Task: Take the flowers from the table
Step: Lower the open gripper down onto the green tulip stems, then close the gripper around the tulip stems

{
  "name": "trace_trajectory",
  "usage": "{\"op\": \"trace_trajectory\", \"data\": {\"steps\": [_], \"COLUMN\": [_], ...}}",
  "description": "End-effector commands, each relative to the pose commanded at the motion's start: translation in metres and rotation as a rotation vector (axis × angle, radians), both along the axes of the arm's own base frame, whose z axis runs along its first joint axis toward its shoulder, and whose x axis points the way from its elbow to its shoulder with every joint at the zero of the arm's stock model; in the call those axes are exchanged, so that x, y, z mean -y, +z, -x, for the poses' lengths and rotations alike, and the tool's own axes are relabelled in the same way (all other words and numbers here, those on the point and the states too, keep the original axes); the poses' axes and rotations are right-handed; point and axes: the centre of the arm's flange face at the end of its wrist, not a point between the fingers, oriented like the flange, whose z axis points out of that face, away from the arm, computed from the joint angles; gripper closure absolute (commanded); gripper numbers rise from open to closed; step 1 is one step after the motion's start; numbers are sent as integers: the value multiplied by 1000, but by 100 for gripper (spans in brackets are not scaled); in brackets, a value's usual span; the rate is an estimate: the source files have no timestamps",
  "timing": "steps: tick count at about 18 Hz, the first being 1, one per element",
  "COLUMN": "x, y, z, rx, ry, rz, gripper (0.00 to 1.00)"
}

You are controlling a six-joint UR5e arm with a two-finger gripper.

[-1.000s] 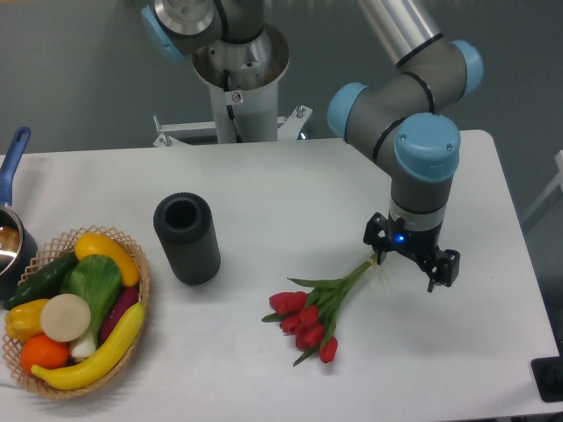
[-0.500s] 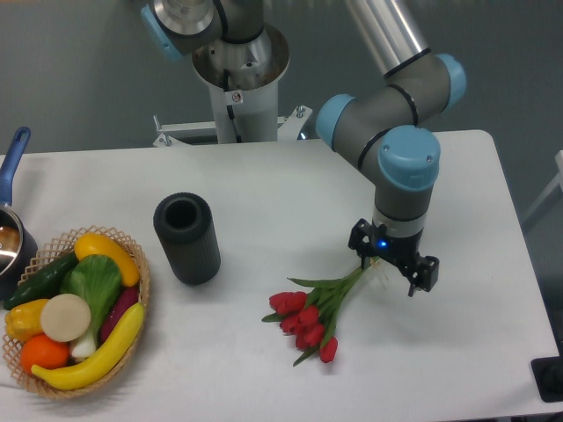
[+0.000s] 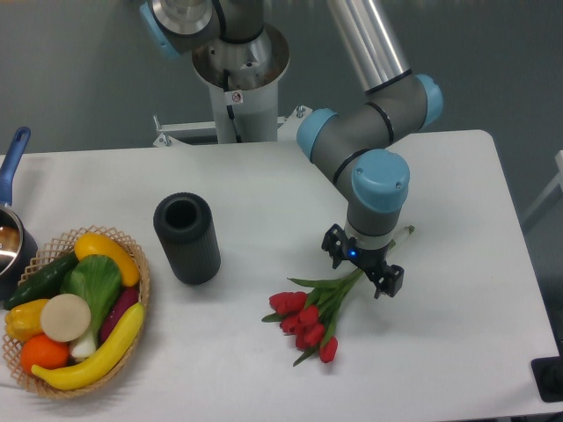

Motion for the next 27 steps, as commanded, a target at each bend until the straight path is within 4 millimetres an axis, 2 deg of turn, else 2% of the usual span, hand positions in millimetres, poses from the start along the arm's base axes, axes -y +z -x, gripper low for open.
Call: {"op": "trace_trajectory", "data": {"steps": [8,12,16,19,22,23,27], "x": [-6,-6,-6,-6,-6,-5,-6], "y": [-13,-15,-15,-15,-15,-14,-10], "z": [0,-1,-1,-1,-1,-2,-2], "rx": [7,10,9,10,10,11,5], "ry": [-5,-5,-1,-1,-1,0,-1], "rz": [6,8,9,10,10,10,4], "gripper": [1,25,44,64,71,76,81]}}
